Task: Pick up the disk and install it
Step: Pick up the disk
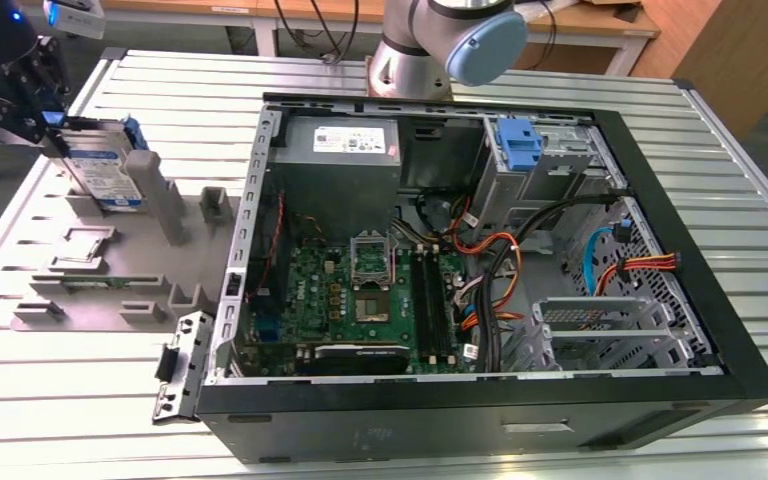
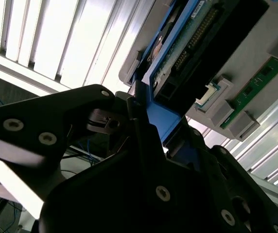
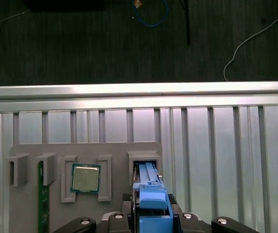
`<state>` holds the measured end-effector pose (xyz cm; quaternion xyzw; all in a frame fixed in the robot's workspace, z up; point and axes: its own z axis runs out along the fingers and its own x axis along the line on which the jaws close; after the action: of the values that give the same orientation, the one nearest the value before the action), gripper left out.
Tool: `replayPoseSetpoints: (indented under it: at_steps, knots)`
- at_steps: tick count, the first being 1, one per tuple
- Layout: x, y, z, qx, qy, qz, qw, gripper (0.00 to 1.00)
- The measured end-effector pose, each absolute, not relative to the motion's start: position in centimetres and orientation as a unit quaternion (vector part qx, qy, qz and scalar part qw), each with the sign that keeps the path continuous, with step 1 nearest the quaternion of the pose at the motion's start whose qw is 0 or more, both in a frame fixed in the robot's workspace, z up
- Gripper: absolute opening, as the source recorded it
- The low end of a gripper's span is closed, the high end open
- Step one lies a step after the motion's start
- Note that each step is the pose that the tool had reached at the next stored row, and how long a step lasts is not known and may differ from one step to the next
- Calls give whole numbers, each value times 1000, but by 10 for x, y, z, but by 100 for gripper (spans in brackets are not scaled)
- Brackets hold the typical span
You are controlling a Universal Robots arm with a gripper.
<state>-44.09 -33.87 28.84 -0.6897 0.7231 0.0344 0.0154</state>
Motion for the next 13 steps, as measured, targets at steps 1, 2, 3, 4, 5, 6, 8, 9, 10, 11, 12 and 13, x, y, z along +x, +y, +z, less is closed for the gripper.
replayPoseSetpoints:
  at_steps: [1,2,3,4,5,6,8,9,10,11,12,13]
  knots:
    - [-441,-339,288,-690,723,34,15,37]
    - [-441,-339,288,-690,723,34,15,37]
    - [-441,-339,288,-690,723,34,15,37]
    - [-441,-339,288,-690,723,34,16,38]
    - [-441,-339,288,-690,723,34,15,38]
    - [-441,-339,288,-690,723,34,16,44]
    - [-441,-339,288,-691,721,34,15,51]
    - [-441,-339,288,-692,720,34,15,51]
    - [-441,-339,288,-693,720,34,15,51]
    - [-441,-339,288,-693,720,34,15,51]
    - [-441,-339,288,-693,720,34,15,51]
    - [-441,-339,288,-693,720,34,15,51]
